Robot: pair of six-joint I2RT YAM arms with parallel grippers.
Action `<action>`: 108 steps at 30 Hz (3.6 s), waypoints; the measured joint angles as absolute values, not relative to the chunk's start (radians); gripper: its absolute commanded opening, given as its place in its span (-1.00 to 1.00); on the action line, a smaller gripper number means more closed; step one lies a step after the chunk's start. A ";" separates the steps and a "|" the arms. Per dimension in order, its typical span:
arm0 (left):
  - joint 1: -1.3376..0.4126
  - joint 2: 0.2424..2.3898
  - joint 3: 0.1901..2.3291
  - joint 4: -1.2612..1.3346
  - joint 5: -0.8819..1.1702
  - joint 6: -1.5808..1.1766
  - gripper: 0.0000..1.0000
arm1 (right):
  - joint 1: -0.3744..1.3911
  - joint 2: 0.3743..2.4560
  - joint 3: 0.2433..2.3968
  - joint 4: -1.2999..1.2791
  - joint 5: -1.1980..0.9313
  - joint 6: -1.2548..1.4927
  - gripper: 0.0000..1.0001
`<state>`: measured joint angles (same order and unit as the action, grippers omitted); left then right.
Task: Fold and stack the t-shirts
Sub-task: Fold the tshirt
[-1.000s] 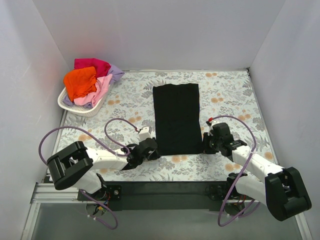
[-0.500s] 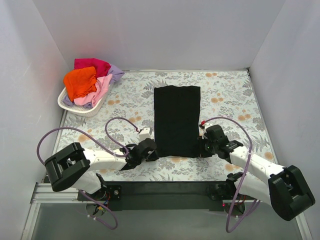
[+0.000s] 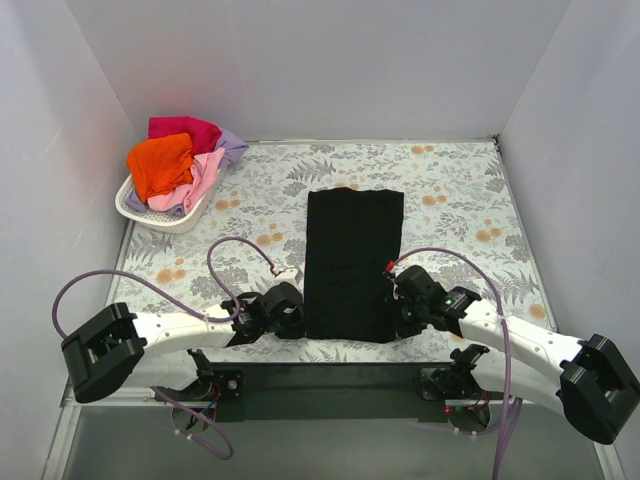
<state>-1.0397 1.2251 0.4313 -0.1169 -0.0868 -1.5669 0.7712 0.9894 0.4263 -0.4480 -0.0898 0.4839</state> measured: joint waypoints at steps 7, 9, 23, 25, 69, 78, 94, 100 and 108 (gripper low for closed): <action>-1.043 1.122 0.432 -0.226 0.047 -1.551 -1.00 | 0.815 0.974 0.517 -0.629 -0.110 0.490 -0.97; -1.044 1.078 0.433 -0.244 0.082 -1.543 -1.00 | 0.819 0.962 0.553 -0.664 -0.136 0.481 -0.97; -1.045 0.923 0.485 -0.373 0.257 -1.479 -1.00 | 0.820 1.008 0.724 -0.877 -0.303 0.308 -0.97; -1.045 0.907 0.495 -0.397 0.237 -1.474 -1.00 | 0.820 1.010 0.747 -0.897 -0.304 0.296 -0.97; -0.638 1.349 0.731 0.215 0.009 -1.258 -1.00 | 0.519 1.573 1.291 -0.475 0.075 0.129 -0.97; -0.542 1.517 0.800 0.286 0.093 -1.256 -1.00 | 0.470 1.720 1.389 -0.460 0.044 0.107 -0.97; -0.459 1.759 0.950 0.321 0.149 -1.253 -1.00 | 0.406 1.948 1.586 -0.437 -0.008 0.077 -0.97; -0.456 1.771 0.959 0.293 0.111 -1.252 -0.94 | 0.404 2.019 1.628 -0.437 -0.035 0.074 -0.83; -0.455 1.776 1.054 0.189 -0.038 -1.243 0.63 | 0.394 2.058 1.690 -0.430 -0.048 0.078 0.48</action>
<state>-0.4553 1.7763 1.0538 0.1890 -0.0376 -1.2427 0.3943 2.0579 1.6901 -0.4305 -0.0483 0.0776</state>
